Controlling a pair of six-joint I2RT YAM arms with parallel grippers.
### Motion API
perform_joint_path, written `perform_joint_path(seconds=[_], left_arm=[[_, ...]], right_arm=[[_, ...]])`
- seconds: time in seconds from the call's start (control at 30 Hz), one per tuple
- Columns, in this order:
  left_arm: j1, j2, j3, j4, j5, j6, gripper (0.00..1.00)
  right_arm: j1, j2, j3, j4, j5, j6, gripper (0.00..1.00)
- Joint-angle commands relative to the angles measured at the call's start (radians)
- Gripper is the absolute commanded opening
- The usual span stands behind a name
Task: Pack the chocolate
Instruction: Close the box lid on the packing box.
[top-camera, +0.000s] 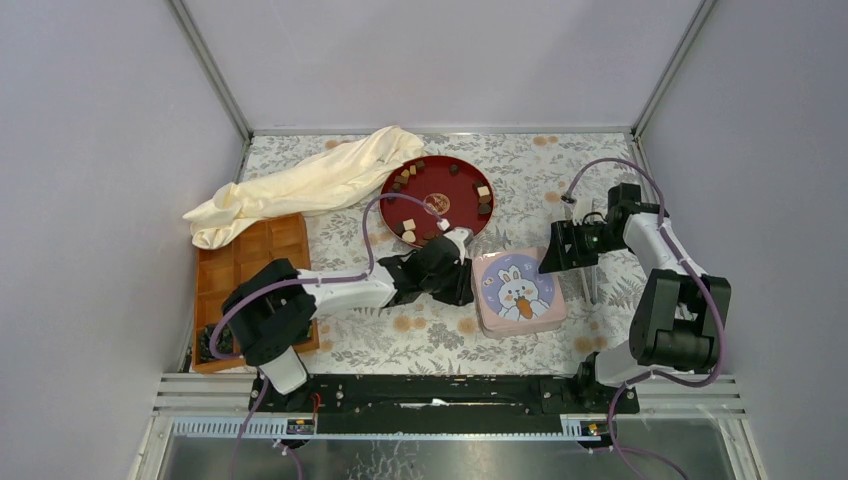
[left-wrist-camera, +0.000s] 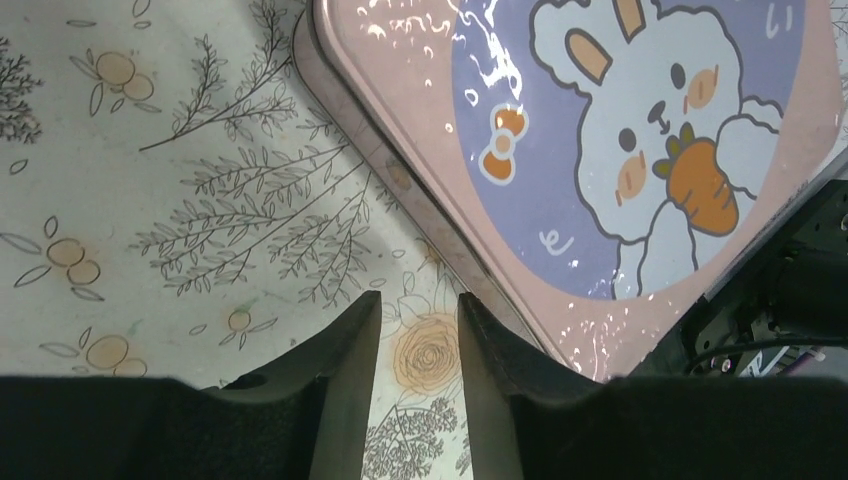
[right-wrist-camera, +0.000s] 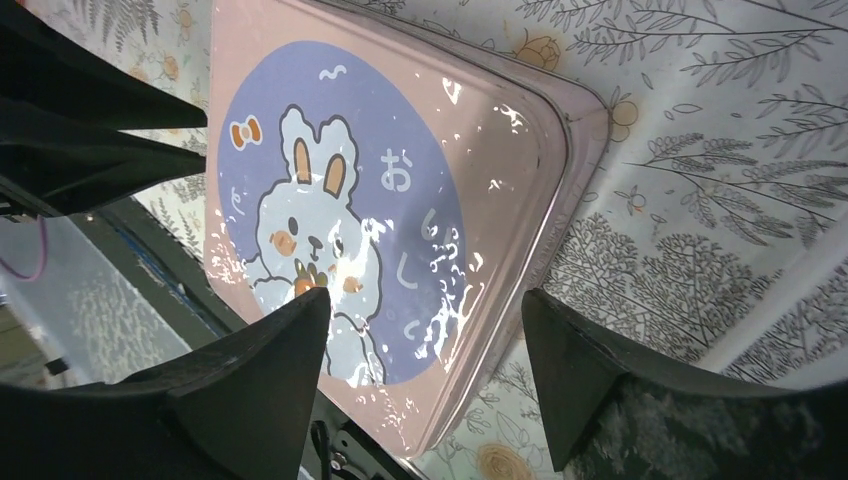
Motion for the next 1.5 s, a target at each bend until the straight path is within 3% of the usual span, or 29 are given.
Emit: perform_joint_path(seconds=[0.0,0.37,0.73,1.07,1.37,1.47], left_arm=[[-0.003,-0.048,-0.032,0.052,-0.002,-0.001,0.42],[-0.003,0.089,0.056,0.055,0.075,0.006,0.42],[-0.003,0.106,0.095,0.023,0.067,0.022,0.41],[0.000,0.114,0.108,0.016,0.064,0.028,0.41],[0.011,0.124,0.126,-0.008,0.067,0.041,0.41],[0.012,0.124,0.130,-0.011,0.067,0.043,0.41]], right_arm=[[-0.007,0.044,0.019,0.013,-0.078,0.038,0.76],[-0.007,0.156,0.060,-0.027,-0.117,0.028,0.71],[-0.009,0.008,0.056,-0.076,-0.159,0.000,0.66],[-0.009,0.016,0.077,-0.137,-0.243,-0.014,0.64],[-0.015,0.101,0.095,-0.201,-0.340,-0.060,0.48],[-0.018,0.096,0.084,-0.170,-0.323,-0.029,0.37]])
